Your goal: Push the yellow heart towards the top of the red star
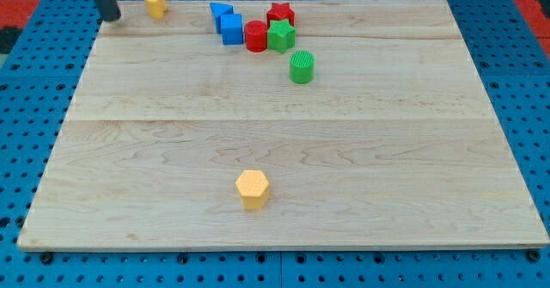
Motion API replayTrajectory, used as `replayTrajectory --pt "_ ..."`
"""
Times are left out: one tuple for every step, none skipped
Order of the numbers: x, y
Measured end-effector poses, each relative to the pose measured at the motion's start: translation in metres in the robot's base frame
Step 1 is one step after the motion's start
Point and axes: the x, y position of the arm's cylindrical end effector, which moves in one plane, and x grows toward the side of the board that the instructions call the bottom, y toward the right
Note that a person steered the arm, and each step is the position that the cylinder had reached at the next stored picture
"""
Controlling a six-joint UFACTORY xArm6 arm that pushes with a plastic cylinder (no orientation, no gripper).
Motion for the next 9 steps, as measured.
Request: replayTrajectory --pt "-0.005 0.001" --pt "-0.005 0.045" --pt "0.024 0.116" --pt "0.101 0.089" --pt "0.093 0.042" --pt "0.026 0.041" --pt "-0.005 0.050" --pt "-0.006 0.062" --pt "-0.004 0.099"
